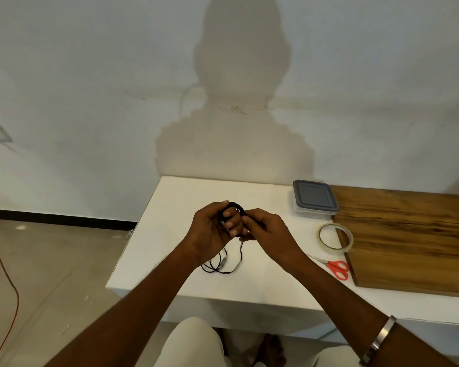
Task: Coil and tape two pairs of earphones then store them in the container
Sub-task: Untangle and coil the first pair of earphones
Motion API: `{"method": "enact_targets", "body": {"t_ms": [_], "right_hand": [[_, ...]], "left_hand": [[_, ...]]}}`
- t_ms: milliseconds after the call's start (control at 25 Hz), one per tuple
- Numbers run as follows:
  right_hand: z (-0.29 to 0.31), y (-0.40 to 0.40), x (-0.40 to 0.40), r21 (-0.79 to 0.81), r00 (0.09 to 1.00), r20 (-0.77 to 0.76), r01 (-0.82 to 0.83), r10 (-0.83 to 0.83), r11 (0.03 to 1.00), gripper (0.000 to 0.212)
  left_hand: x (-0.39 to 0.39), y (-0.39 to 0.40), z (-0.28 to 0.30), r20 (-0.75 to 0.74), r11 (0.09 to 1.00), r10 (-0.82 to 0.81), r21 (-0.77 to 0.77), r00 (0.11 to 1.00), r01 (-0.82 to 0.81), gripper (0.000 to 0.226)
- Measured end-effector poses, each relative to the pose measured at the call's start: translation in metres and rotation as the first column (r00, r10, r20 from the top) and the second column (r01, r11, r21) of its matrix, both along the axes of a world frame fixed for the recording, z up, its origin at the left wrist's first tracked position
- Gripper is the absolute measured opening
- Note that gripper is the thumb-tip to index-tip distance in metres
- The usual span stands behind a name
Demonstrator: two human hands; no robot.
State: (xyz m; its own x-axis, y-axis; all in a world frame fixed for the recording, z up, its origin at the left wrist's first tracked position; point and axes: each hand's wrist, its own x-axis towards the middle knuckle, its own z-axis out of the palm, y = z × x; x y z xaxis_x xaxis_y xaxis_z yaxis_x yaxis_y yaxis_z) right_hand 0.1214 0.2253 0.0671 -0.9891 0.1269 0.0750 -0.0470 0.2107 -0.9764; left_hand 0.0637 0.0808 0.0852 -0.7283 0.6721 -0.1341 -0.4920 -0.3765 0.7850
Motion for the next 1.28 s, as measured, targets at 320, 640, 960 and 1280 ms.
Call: {"method": "enact_targets", "body": {"t_ms": [320, 640, 960, 1280], "right_hand": [[-0.005, 0.002, 0.006, 0.081, 0.988, -0.067, 0.143, -0.138, 0.986, 0.018], [-0.014, 0.02, 0.009, 0.445, 0.999, 0.026, -0.038, 0.03, 0.895, 0.019], [-0.027, 0.04, 0.006, 0.77, 0.968, 0.22, -0.249, 0.122, 0.588, 0.023], [-0.056, 0.102, 0.02, 0.608, 0.956, 0.295, -0.181, -0.008, 0.773, 0.036]], "left_hand": [[-0.003, -0.004, -0.019, -0.378, 0.958, -0.093, -0.286, 0.921, -0.021, 0.036], [-0.004, -0.01, -0.043, -0.393, 0.818, -0.228, -0.573, 0.891, -0.043, 0.035], [-0.004, 0.016, -0.053, -0.537, 0.73, -0.444, -0.681, 0.717, -0.058, 0.019], [0.008, 0.033, -0.059, -0.354, 0.789, -0.287, -0.614, 0.89, 0.01, 0.026]]}}
